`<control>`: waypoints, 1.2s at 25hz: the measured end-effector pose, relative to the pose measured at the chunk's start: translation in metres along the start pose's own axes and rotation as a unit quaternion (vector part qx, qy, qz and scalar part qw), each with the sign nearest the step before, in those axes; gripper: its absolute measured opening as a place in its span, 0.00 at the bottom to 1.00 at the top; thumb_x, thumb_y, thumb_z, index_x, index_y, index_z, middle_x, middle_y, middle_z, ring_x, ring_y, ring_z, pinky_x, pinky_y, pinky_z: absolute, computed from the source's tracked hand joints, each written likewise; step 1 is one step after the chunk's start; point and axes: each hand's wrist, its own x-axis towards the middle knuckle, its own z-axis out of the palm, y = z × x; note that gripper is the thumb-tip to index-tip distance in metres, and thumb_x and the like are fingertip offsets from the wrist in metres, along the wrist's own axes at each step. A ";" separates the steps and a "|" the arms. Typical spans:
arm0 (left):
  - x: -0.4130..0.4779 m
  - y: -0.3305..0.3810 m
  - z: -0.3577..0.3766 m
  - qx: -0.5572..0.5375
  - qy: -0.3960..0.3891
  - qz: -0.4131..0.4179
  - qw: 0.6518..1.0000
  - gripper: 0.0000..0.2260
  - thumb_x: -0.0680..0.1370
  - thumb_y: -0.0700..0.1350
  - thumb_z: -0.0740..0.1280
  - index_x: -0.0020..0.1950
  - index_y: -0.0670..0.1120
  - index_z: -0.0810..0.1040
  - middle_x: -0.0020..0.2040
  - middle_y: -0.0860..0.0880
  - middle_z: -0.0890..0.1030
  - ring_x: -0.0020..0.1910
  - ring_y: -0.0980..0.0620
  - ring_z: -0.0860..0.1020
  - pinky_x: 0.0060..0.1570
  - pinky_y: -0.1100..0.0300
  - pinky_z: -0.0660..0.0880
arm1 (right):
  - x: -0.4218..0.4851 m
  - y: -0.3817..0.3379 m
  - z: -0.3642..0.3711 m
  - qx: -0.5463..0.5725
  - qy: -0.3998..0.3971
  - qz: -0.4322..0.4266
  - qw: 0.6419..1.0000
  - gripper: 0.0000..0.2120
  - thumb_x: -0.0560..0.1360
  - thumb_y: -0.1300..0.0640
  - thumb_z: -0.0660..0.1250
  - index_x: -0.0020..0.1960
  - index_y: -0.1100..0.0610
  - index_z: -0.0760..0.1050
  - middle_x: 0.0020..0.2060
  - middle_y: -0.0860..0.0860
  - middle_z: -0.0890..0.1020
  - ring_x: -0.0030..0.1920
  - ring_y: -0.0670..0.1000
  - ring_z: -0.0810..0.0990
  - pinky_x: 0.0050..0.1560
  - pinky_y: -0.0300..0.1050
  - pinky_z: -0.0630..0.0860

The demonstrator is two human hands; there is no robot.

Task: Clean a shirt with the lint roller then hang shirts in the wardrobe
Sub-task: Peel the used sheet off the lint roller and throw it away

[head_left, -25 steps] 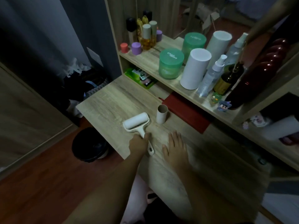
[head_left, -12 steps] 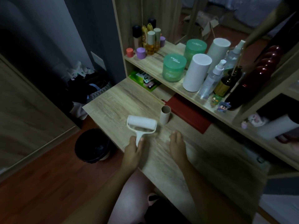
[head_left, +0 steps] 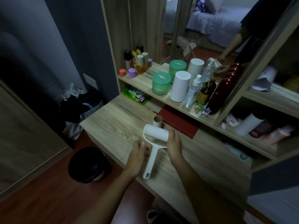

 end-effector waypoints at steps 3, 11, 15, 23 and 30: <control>0.013 0.030 -0.015 -0.047 0.046 0.061 0.996 0.13 0.80 0.51 0.58 0.64 0.52 0.68 0.54 0.53 0.77 0.51 0.55 0.78 0.49 0.58 0.78 | -0.003 -0.013 -0.007 -0.032 -0.004 -0.058 0.998 0.09 0.80 0.54 0.53 0.51 0.54 0.71 0.40 0.47 0.75 0.47 0.51 0.75 0.40 0.42 0.72; 0.019 0.064 -0.029 0.012 0.031 0.157 0.987 0.13 0.69 0.56 0.71 0.52 0.57 0.76 0.52 0.53 0.78 0.46 0.51 0.80 0.44 0.56 0.79 | -0.006 -0.034 -0.011 -0.030 0.032 -0.134 0.990 0.16 0.72 0.49 0.52 0.48 0.57 0.73 0.43 0.52 0.77 0.42 0.48 0.75 0.36 0.40 0.70; 0.017 0.069 -0.031 -0.003 -0.007 0.145 0.989 0.18 0.67 0.58 0.70 0.52 0.52 0.73 0.49 0.51 0.78 0.44 0.46 0.79 0.41 0.55 0.78 | -0.006 -0.041 -0.015 -0.045 0.028 -0.163 0.985 0.16 0.71 0.49 0.51 0.45 0.58 0.73 0.38 0.49 0.76 0.40 0.49 0.75 0.35 0.39 0.70; 0.011 0.082 -0.019 -0.038 -0.013 0.157 0.987 0.19 0.78 0.47 0.64 0.67 0.60 0.67 0.59 0.48 0.76 0.44 0.53 0.81 0.42 0.62 0.78 | -0.014 -0.049 -0.018 -0.081 0.053 -0.215 0.972 0.15 0.72 0.50 0.51 0.42 0.58 0.71 0.33 0.45 0.74 0.35 0.41 0.72 0.30 0.29 0.67; 0.009 0.078 -0.005 -0.017 0.067 0.147 0.987 0.18 0.79 0.48 0.63 0.69 0.56 0.68 0.35 0.51 0.80 0.29 0.62 0.78 0.32 0.71 0.74 | -0.018 -0.036 -0.018 -0.089 0.040 -0.205 0.974 0.13 0.73 0.49 0.52 0.42 0.57 0.70 0.34 0.46 0.74 0.37 0.44 0.74 0.35 0.40 0.69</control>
